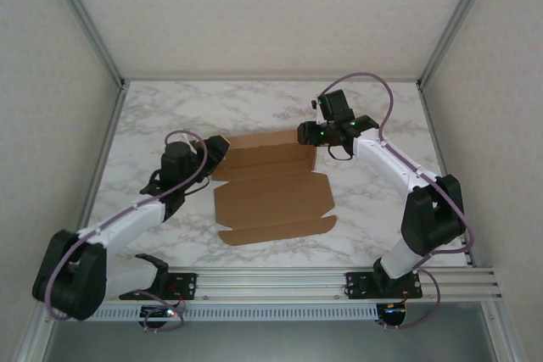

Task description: Fold the paper box

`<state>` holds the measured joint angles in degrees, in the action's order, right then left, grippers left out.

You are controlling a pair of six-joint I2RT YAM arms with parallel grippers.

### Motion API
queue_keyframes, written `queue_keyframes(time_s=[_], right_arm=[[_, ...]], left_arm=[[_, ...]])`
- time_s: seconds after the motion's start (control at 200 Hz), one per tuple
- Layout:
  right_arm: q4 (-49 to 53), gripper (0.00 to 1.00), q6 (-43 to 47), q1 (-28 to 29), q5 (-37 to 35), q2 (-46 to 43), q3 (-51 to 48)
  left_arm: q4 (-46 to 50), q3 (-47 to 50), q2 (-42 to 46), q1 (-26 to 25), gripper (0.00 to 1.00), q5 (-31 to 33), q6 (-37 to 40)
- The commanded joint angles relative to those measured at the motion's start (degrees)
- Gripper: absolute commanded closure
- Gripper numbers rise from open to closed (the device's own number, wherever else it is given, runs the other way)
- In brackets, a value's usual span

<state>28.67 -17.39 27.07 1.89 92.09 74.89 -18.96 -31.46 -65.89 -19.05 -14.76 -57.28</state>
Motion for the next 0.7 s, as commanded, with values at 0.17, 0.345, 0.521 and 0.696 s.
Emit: queue_keyframes(time_s=[0.17,0.345,0.521,0.696], right_arm=[[1.22,0.45,-1.61,-0.88,1.35,2.17,2.12],[1.28,0.45,-1.92,-0.9,1.54,2.64,2.34],[1.39,0.44,-2.15,-0.96,1.95,2.47,2.55],[1.38,0.45,-2.07,-0.94,2.05,2.16,2.27]], left_arm=[[10.61,7.92,14.15,-0.62,0.6,12.92,11.1],[11.76,8.63,9.87,-8.26,0.7,20.59,13.51],[9.94,8.87,3.23,-11.89,0.69,26.36,15.68],[5.94,6.03,-5.85,-11.09,0.6,29.58,16.08]])
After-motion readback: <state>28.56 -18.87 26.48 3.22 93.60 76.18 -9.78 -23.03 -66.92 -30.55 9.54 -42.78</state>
